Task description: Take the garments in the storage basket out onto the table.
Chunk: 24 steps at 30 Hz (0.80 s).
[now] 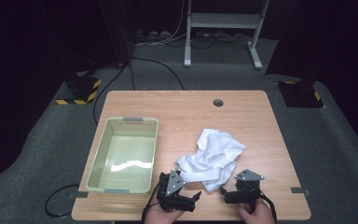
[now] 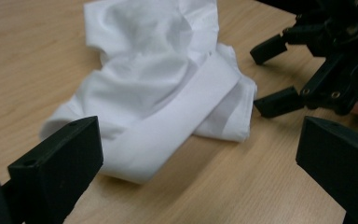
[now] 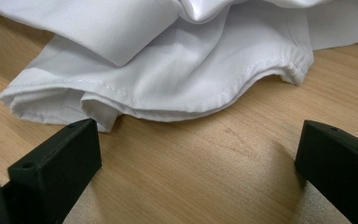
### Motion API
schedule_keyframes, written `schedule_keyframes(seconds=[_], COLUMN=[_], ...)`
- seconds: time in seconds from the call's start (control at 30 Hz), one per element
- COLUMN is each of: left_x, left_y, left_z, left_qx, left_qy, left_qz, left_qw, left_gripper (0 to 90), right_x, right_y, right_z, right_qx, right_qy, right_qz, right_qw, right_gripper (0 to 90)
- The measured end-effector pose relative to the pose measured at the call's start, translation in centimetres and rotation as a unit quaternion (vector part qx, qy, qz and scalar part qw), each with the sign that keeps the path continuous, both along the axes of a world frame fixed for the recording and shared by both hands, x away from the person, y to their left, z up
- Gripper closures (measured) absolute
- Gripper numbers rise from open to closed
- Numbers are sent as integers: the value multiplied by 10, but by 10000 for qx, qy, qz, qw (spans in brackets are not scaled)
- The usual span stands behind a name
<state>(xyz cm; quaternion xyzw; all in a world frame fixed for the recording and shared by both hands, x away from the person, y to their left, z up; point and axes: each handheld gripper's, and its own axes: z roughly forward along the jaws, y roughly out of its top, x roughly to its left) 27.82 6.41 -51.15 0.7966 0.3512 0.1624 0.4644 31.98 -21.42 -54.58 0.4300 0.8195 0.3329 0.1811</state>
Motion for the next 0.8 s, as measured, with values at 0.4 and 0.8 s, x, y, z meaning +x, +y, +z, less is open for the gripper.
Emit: schedule_keyframes(seconds=[0.4,0.8], left_x=[1,1], left_y=[-7,-10], left_z=[-33,-34], left_qx=[725,1002], left_qy=[35,134], left_qz=[37,-235], left_qw=[9974,9946], left_gripper=[7,6], right_x=[0,0], right_y=[0,0], right_z=[0,0], right_qx=[1,-4], right_qy=[1,3], right_qz=[-1,9], right_qw=[10000,10000], right_gripper=[1,0])
